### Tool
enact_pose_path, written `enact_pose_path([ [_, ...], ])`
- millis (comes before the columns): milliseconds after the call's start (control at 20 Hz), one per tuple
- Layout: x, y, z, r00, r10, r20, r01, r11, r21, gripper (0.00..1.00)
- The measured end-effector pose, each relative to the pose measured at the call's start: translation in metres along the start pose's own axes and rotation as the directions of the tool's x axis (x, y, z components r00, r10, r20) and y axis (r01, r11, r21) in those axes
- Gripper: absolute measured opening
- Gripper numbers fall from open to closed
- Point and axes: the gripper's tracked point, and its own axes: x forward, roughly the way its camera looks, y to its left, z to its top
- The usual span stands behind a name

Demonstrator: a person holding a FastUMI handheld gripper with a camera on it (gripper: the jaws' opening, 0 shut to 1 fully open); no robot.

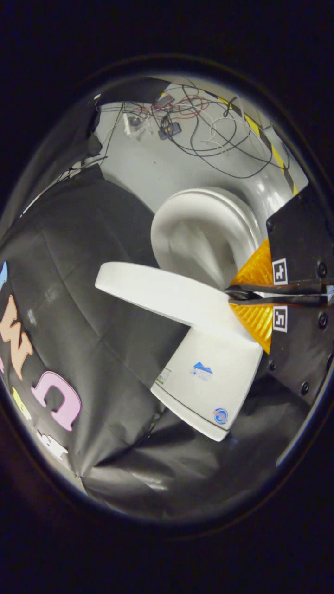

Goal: Open the toilet lid.

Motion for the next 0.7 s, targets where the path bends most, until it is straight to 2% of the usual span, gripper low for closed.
enact_pose_path([
  [150,0.0,0.019,0.008,0.999,0.021,0.025,-0.02,0.999,-0.033,0.02],
  [300,-0.008,0.036,0.017,0.998,0.0,0.068,0.006,0.995,-0.095,0.02],
  [700,-0.006,0.06,0.024,0.995,-0.001,0.098,0.012,0.994,-0.11,0.02],
])
